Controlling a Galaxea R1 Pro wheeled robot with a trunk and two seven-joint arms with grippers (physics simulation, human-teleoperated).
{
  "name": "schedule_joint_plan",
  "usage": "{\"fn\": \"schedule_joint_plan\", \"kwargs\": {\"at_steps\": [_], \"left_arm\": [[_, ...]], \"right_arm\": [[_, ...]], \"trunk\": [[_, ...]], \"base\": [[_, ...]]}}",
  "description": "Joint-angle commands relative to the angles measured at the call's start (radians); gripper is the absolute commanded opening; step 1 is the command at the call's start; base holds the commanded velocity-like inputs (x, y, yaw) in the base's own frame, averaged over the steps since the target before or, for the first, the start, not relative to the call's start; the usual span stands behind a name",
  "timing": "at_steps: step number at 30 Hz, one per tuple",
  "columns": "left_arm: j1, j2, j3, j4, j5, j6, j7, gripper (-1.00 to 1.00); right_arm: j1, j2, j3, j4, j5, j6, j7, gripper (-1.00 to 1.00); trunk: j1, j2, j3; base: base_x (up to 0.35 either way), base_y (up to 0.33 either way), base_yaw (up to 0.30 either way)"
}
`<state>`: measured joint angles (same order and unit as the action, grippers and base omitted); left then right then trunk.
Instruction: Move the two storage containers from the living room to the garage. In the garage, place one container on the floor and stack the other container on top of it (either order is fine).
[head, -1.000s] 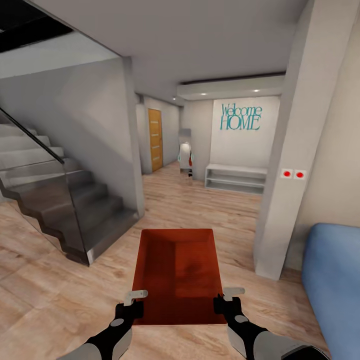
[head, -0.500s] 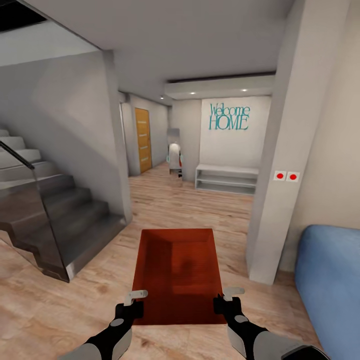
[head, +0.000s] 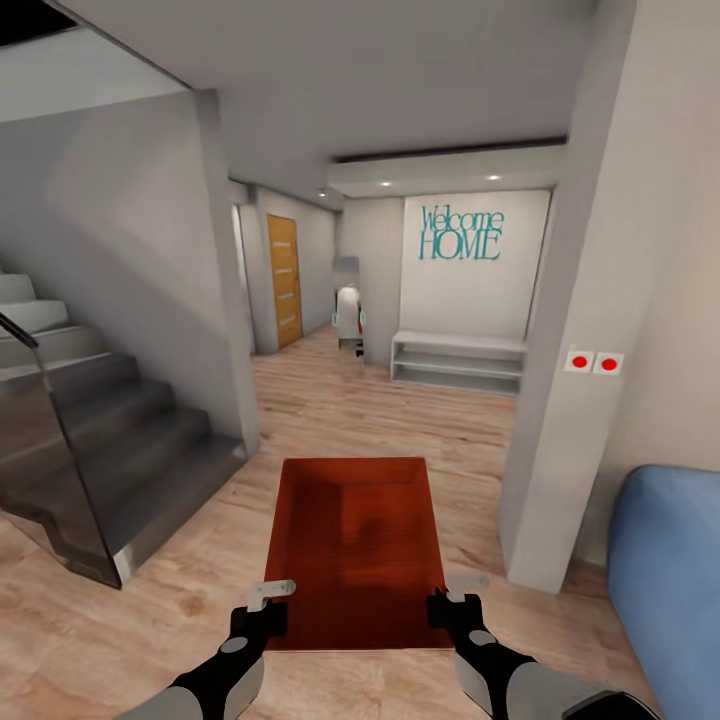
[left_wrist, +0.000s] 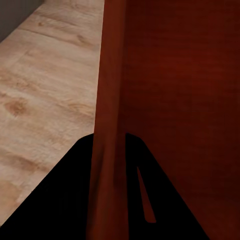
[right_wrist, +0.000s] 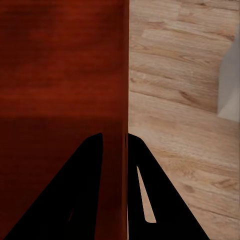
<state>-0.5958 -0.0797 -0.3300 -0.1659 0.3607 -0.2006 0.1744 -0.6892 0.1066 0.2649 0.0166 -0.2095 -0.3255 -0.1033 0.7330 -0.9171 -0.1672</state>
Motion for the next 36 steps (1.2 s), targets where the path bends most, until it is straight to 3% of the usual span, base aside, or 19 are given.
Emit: {"fn": "schedule_joint_plan", "kwargs": {"at_steps": [1,36], "left_arm": [[-0.001,0.014,0.023,-0.003,-0.005,-0.003,0.011,-1.00],[-0.001,0.014,0.023,-0.003,-0.005,-0.005,0.011,-1.00]], "right_arm": [[-0.001,0.001,-0.067,0.001,0.010,0.000,0.002,-1.00],[-0.001,0.000,-0.067,0.001,0.011,-0.001,0.003,-1.00]], "trunk": [[0.001,-0.001,-0.001],[0.001,-0.001,-0.001]], "base": [[0.321,0.000,0.000],[0.321,0.000,0.000]]}}
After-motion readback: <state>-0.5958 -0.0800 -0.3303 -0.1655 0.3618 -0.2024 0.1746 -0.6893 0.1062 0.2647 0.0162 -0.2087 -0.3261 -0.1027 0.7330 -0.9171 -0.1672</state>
